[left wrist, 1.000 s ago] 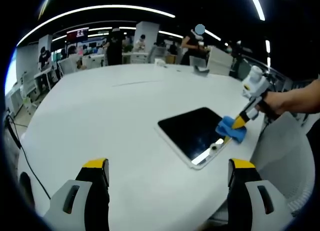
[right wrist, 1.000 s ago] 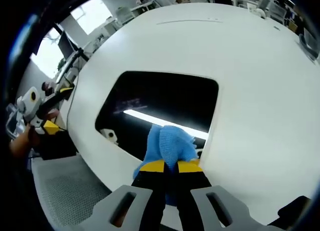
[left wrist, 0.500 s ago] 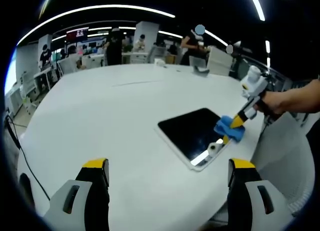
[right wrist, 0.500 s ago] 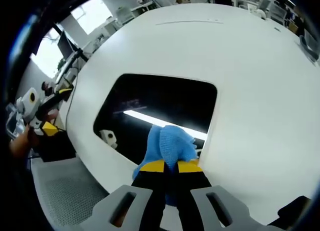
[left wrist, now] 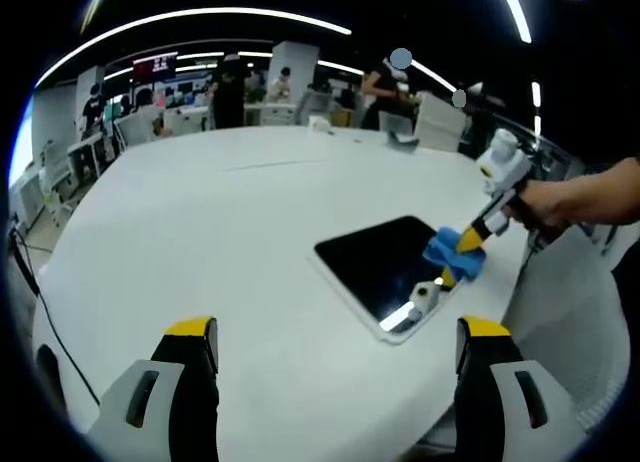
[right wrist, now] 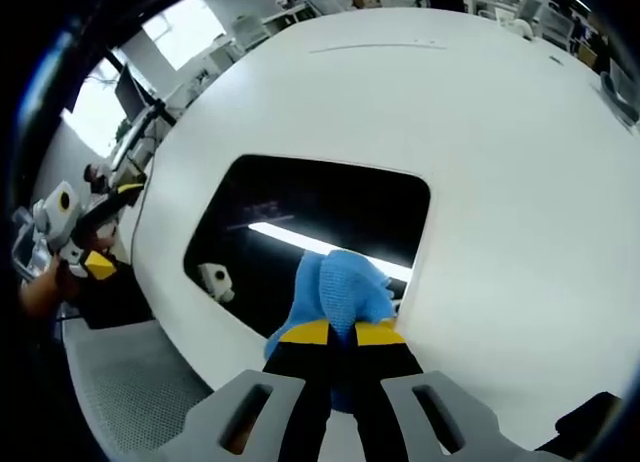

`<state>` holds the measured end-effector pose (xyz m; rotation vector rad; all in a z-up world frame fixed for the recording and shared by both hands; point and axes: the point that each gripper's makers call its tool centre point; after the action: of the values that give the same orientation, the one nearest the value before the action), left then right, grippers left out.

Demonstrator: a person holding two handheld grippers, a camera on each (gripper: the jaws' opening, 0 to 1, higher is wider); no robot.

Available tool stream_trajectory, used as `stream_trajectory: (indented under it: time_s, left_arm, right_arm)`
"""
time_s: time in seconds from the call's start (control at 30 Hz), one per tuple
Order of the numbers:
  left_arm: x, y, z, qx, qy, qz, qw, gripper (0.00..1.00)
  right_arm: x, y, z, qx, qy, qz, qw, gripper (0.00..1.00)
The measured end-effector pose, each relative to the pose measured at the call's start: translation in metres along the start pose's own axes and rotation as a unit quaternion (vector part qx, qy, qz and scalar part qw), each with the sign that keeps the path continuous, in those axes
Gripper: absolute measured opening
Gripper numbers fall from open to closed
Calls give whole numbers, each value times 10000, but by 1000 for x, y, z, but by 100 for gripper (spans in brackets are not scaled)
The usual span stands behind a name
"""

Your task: Wipe the mirror surface with the cleaning cloth until all visible marks leave the cleaned area.

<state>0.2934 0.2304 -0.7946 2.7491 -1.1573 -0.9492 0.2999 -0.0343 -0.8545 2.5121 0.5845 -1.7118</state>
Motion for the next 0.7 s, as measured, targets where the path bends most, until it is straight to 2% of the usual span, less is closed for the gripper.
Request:
stream_trajectory:
  time_s: [0.37,0.7]
  left_arm:
    - [4,2,-1,-15,-16,32,10000,100]
    - [9,2,-9,9,27,66,10000,100]
  right_arm:
    - [2,4,-7,30,19,-15,10000,1]
    - [5,9,-17,30,34,-5,10000,1]
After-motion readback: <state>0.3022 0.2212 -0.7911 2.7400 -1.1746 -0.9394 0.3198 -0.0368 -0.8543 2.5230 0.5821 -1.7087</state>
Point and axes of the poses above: the point that each gripper's makers call its tool centre point, and the gripper's own axes: x roughly forward along the fingers, y roughly to its right, z roughly out of its underside, and after that the axes turned 6 degrees about z, right-handed
